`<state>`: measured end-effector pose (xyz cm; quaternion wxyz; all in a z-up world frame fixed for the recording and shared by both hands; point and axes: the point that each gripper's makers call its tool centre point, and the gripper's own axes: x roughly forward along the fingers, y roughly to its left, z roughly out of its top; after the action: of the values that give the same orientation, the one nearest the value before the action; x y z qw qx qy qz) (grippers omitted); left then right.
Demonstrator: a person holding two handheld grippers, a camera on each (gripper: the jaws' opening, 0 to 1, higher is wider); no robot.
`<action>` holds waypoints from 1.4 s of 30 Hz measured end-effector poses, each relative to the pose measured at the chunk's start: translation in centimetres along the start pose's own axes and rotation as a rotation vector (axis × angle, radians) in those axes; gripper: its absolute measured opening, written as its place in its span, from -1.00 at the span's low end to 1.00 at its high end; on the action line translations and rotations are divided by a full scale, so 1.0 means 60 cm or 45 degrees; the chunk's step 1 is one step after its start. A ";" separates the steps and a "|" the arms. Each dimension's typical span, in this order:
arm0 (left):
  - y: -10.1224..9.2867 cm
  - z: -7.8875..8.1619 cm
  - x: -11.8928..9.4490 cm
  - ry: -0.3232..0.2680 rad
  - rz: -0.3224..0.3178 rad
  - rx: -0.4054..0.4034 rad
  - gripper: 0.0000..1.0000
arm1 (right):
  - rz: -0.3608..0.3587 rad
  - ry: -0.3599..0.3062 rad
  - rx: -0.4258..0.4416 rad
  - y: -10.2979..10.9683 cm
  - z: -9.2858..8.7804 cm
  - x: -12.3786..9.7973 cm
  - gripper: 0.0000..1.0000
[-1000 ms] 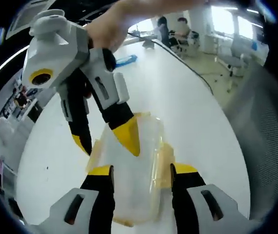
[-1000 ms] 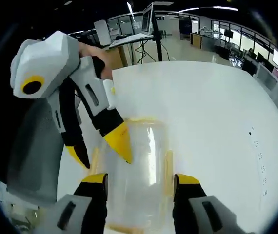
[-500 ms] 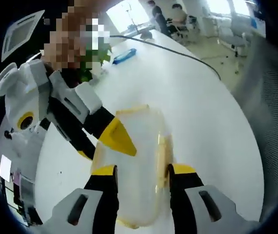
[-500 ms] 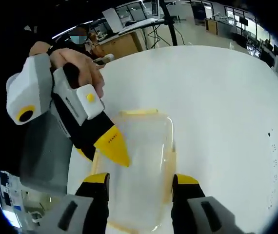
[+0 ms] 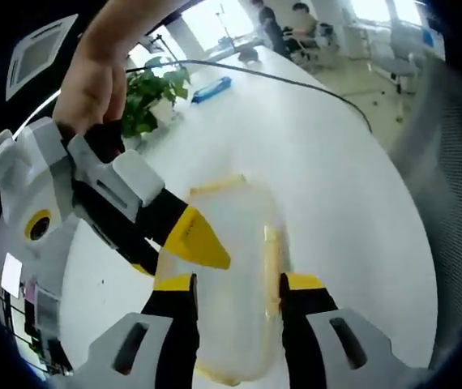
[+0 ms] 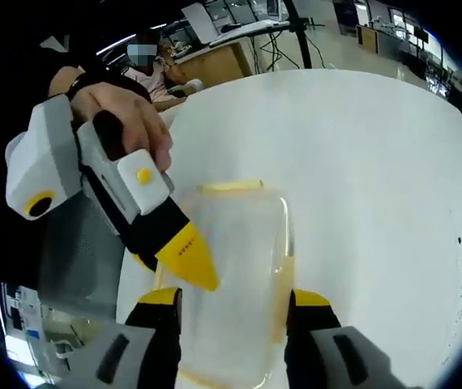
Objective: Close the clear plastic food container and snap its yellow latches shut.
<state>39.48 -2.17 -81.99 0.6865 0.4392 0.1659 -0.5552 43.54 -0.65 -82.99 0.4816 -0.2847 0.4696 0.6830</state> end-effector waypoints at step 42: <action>0.060 -0.033 -0.050 0.112 -0.248 -0.316 -0.15 | -0.321 -0.078 -0.109 0.057 0.029 -0.062 0.14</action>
<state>42.28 1.24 -79.44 0.6704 0.3567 0.3049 -0.5748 41.90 -0.84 -77.93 0.5652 -0.3407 0.3856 0.6448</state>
